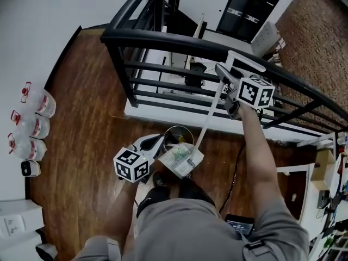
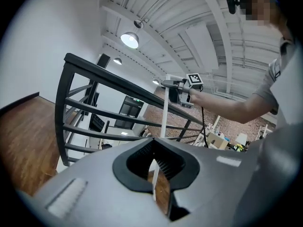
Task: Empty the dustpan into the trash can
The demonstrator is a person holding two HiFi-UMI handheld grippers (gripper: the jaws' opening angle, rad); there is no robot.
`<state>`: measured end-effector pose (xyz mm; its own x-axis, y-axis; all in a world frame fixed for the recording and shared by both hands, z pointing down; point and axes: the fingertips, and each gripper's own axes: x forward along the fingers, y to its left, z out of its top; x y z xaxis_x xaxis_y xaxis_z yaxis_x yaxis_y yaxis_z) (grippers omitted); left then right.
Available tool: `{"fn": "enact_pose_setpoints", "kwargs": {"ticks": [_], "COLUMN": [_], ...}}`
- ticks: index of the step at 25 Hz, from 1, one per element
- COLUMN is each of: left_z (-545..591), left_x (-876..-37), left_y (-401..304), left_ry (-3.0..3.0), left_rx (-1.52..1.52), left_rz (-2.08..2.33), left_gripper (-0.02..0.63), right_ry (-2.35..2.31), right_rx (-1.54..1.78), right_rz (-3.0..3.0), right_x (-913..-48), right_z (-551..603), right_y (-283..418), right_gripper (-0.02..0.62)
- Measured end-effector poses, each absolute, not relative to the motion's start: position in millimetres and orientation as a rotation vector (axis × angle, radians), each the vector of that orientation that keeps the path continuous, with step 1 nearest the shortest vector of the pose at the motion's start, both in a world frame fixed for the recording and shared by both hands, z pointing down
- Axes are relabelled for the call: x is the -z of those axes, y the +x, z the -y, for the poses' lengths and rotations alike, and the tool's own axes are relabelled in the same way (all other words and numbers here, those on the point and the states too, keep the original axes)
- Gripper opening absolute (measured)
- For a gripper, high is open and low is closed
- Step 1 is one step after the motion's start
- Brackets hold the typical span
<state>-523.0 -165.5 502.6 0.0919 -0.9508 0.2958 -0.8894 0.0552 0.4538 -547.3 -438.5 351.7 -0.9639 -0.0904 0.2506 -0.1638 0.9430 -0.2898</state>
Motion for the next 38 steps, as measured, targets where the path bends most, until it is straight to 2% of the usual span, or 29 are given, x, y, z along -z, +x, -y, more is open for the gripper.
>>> {"fn": "enact_pose_setpoints", "kwargs": {"ticks": [15, 31, 38], "left_z": [238, 242, 231], "left_x": [-501, -506, -503], "left_y": [-536, -533, -533], "left_ry": [1.801, 1.774, 1.785], "left_rx": [0.124, 0.138, 0.148], "left_rz": [1.824, 1.832, 1.839], "left_gripper": [0.005, 0.005, 0.005], "right_ry": [0.192, 0.167, 0.100], "right_rx": [-0.614, -0.618, -0.574], "right_rz": [2.767, 2.765, 2.824], "right_x": [-395, -395, -374], "right_z": [534, 534, 494], "right_y": [-611, -612, -589], "right_gripper": [0.110, 0.110, 0.110]}}
